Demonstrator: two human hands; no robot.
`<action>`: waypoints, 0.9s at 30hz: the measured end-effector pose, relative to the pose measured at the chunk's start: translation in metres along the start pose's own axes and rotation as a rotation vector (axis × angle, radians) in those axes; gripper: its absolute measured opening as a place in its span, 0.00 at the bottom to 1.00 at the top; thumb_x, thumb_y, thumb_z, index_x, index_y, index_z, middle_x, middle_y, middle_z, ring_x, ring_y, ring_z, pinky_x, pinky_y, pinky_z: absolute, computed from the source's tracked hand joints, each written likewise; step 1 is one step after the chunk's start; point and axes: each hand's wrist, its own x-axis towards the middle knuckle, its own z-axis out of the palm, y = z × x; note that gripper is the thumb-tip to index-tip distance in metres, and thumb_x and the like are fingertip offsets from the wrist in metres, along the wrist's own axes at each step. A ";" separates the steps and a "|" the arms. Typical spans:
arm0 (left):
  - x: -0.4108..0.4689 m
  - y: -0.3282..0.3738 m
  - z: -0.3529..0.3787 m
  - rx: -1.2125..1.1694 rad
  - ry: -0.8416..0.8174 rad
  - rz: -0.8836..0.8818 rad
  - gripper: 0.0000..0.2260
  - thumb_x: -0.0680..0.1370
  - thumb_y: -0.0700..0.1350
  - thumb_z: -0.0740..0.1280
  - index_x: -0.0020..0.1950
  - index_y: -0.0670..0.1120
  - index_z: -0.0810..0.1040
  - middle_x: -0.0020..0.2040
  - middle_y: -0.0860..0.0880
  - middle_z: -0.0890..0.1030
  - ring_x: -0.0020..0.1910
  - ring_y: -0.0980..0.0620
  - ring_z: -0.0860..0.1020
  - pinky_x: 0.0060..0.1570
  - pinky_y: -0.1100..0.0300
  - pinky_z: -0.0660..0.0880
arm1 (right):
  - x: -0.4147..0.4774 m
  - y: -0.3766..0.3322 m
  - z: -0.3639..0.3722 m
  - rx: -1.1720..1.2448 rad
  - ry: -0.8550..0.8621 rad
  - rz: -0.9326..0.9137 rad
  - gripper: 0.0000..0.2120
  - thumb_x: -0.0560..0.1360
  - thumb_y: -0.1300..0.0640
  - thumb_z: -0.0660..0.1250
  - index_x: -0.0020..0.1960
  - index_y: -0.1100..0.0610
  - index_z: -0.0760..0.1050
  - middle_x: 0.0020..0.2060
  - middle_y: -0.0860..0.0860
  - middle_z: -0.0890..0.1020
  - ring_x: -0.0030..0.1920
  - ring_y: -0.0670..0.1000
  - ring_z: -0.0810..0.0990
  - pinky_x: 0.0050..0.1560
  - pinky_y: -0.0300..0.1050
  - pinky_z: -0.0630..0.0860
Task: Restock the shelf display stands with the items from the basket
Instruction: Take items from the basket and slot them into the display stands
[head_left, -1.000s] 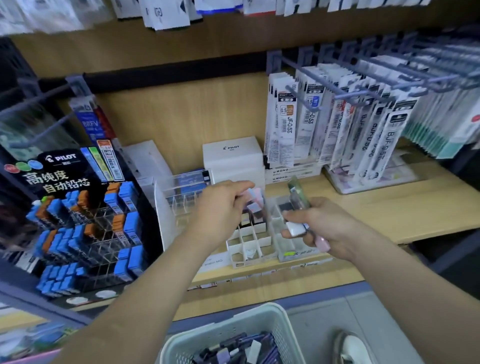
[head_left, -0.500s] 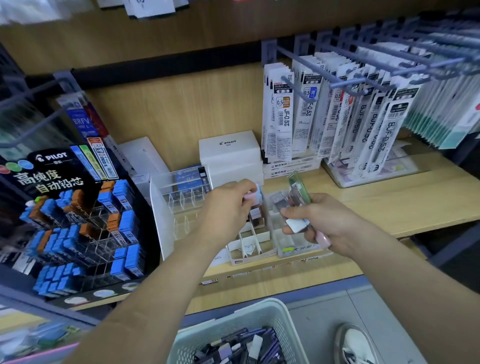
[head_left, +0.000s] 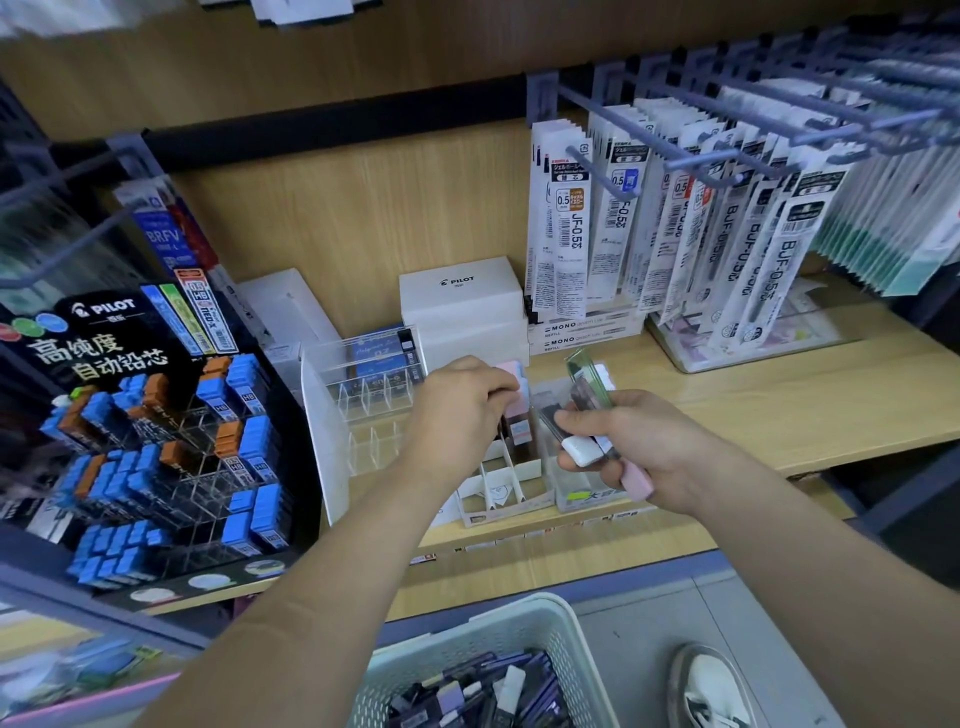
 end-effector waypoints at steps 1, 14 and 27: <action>0.000 0.000 0.000 0.010 0.001 0.013 0.05 0.74 0.41 0.71 0.47 0.46 0.85 0.45 0.48 0.82 0.43 0.51 0.80 0.47 0.60 0.74 | 0.000 0.000 0.001 -0.002 0.000 0.001 0.03 0.76 0.62 0.69 0.49 0.60 0.77 0.30 0.54 0.82 0.32 0.50 0.83 0.19 0.34 0.61; -0.004 0.005 -0.007 -0.036 -0.106 -0.080 0.06 0.77 0.42 0.68 0.51 0.47 0.84 0.46 0.48 0.84 0.45 0.49 0.80 0.49 0.60 0.74 | 0.005 0.001 0.001 0.058 0.016 0.020 0.03 0.77 0.64 0.65 0.51 0.61 0.74 0.29 0.54 0.83 0.33 0.51 0.84 0.20 0.34 0.61; -0.011 0.030 -0.024 -0.646 -0.221 -0.380 0.05 0.76 0.41 0.69 0.48 0.43 0.84 0.36 0.48 0.83 0.34 0.55 0.77 0.40 0.62 0.76 | 0.010 -0.005 0.001 0.186 0.015 -0.107 0.12 0.71 0.69 0.72 0.52 0.59 0.75 0.34 0.52 0.78 0.30 0.47 0.73 0.19 0.34 0.61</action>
